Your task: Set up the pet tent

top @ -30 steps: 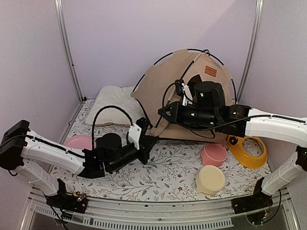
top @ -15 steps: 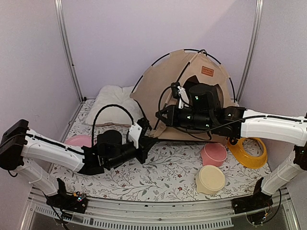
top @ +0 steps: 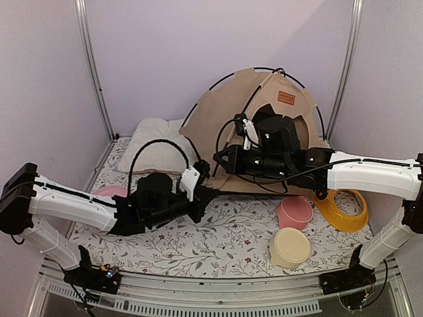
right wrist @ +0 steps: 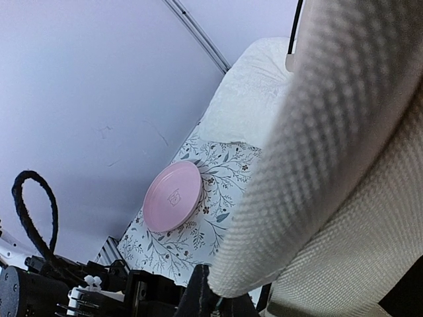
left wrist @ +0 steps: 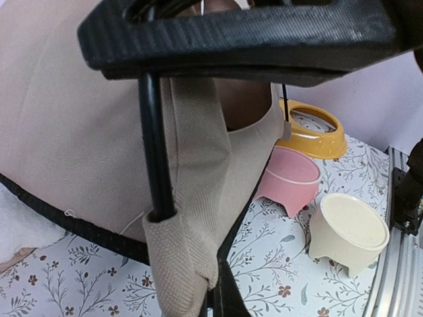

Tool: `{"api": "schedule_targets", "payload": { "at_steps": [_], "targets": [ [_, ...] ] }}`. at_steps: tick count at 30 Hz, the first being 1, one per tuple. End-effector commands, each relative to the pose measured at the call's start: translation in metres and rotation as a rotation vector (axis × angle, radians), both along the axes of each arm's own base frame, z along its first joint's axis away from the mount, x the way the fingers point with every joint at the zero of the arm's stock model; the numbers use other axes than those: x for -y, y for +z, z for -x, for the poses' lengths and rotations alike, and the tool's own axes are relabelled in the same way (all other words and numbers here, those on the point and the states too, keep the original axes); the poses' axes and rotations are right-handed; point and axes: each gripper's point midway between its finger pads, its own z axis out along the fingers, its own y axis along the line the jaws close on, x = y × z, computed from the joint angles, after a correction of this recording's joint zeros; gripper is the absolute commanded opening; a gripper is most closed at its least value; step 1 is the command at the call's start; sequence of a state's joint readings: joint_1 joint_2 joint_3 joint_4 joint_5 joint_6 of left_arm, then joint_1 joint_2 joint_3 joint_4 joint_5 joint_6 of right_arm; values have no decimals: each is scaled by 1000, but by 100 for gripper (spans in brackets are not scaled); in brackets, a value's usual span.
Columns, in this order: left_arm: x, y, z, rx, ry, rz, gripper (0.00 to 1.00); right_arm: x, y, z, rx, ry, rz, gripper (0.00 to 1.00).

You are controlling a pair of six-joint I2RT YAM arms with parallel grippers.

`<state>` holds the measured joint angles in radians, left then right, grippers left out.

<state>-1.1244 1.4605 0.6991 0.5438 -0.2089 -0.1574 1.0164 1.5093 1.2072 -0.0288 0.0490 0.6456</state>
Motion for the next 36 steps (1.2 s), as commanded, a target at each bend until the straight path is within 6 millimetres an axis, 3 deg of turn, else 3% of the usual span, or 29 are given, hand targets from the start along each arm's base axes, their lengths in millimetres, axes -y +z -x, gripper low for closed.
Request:
{"api": "schedule_targets", "payload": {
  "at_steps": [1,8,14,21,28,36],
  "targets": [
    [0,56,-8,71,19,136,0,-6,-38,16,-74,48,103,0],
    [-17,31,-28,-10,63,87,0,-18,-14,29,-60,144,11,0],
    [-3,40,-13,27,-42,109,0,-27,-15,31,-88,169,-30,0],
    [6,61,9,77,-127,152,0,-12,-21,12,-70,27,-11,0],
    [9,59,16,48,-153,170,0,-4,-3,3,-15,-38,-66,0],
    [14,61,22,40,-176,175,0,-9,-6,1,-11,-27,-49,0]
  ]
}}
